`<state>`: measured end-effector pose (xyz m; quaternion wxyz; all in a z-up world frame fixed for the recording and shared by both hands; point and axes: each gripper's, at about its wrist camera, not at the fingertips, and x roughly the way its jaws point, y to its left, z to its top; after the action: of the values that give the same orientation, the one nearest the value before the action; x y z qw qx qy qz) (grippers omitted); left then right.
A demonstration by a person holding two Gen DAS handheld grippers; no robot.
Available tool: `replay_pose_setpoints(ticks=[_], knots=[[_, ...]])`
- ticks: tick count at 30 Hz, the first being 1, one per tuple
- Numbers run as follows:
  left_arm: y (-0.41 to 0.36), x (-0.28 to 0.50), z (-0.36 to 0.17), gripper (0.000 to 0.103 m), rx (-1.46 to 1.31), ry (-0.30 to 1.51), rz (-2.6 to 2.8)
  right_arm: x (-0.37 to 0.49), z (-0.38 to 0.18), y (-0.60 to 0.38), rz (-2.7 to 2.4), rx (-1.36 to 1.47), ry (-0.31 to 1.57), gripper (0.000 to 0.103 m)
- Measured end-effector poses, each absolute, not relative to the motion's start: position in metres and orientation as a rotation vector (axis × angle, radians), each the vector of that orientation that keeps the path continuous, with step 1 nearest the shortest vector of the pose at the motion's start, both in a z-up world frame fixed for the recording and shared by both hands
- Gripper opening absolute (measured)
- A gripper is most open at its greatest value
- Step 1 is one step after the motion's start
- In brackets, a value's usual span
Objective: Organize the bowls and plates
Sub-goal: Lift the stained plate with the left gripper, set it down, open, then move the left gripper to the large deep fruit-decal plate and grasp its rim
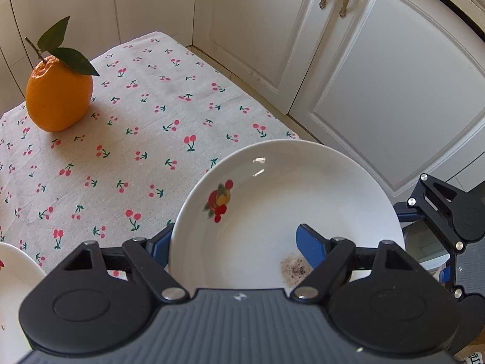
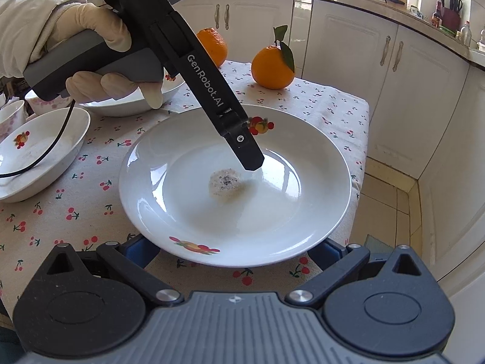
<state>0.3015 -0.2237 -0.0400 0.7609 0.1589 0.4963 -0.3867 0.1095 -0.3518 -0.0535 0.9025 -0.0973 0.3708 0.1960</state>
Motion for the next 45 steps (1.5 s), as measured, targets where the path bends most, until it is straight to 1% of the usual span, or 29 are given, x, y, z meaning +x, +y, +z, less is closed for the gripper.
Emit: replay_pose_setpoints(ticks=[8,10,16,20,22,28,31,36,45], knots=[[-0.224,0.304,-0.044,0.082,0.342,1.075,-0.825,0.113,-0.057,-0.352,0.397,-0.174,0.774,0.103],[-0.225,0.301,-0.043,0.083,0.356,1.064,-0.821,0.111,-0.056,-0.352,0.395,-0.174,0.772,0.103],[-0.219,0.292,-0.031,0.084,0.37,1.036,-0.782,0.101,-0.048,-0.354,0.391,-0.187,0.77,0.103],[-0.206,0.279,-0.014,0.085,0.352,1.003,-0.757,0.083,-0.039,-0.351,0.381,-0.21,0.764,0.103],[-0.199,0.269,-0.003,0.087,0.345,0.982,-0.753,0.073,-0.032,-0.35,0.382,-0.21,0.746,0.103],[-0.176,0.224,0.032,0.089,0.326,0.898,-0.749,0.047,-0.012,-0.337,0.38,-0.193,0.691,0.103],[-0.163,0.198,0.043,0.094,0.307,0.86,-0.758,0.034,-0.001,-0.325,0.381,-0.207,0.654,0.103],[-0.143,0.159,0.049,0.098,0.287,0.818,-0.762,0.015,0.008,-0.311,0.386,-0.173,0.606,0.103],[-0.101,0.105,0.039,0.099,0.264,0.74,-0.666,-0.004,0.0,-0.29,0.388,-0.081,0.584,0.103]])
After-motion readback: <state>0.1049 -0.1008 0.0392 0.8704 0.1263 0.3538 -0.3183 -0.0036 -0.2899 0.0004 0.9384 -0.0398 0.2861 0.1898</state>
